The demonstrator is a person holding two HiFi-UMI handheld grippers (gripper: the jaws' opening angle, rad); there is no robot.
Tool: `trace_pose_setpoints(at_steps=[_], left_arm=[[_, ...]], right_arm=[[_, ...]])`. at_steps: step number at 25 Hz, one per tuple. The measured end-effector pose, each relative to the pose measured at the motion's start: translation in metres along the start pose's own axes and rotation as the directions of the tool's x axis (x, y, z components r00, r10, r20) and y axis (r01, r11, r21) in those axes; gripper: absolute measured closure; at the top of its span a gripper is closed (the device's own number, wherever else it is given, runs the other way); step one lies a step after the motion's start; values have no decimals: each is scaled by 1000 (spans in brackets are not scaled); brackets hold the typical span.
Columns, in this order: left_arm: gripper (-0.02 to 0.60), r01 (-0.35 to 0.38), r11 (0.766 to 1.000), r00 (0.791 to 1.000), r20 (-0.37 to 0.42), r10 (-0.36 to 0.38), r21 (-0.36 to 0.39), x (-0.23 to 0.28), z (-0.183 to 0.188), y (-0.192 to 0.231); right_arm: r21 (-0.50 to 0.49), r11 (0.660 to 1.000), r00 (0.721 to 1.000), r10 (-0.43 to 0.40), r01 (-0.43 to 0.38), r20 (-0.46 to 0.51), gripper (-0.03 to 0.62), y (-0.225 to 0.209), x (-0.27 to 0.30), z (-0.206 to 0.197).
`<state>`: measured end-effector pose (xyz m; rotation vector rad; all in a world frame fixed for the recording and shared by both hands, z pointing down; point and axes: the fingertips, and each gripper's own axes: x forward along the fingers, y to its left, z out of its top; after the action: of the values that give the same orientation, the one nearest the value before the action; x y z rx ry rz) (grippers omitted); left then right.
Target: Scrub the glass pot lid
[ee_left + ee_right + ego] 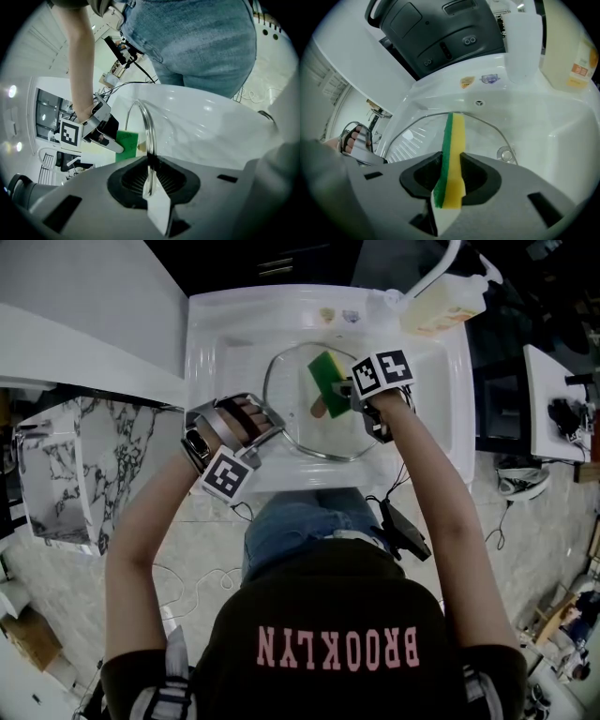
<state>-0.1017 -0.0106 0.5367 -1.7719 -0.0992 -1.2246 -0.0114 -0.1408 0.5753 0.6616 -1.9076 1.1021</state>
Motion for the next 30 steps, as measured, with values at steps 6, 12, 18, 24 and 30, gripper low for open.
trace_pose_setpoints(at_steps=[6,12,18,24,30], left_arm=[[537,59,995,998,37,-56,-80,-4,8,-7],[537,25,999,1000,13,-24,-39,-3,3,-2],[537,56,996,998,29,-54,-70,-4,7,-6],[537,87,990,995,56,-81,-114,-6,12,-10],[537,82,989,996,56,-76,-119,-6,13,-9]], right_arm=[[52,997,998,-57,57,2,488,-31,-6,-3],[72,982,984,-178,177,11,488,-67,-16,-3],[83,960,962,-272,268,31,488,-88,-25,-4],[22,982,974,-191,190,120,490,-51,-36,11],[-135,991,988,8,13,154,490,23,-45,13]])
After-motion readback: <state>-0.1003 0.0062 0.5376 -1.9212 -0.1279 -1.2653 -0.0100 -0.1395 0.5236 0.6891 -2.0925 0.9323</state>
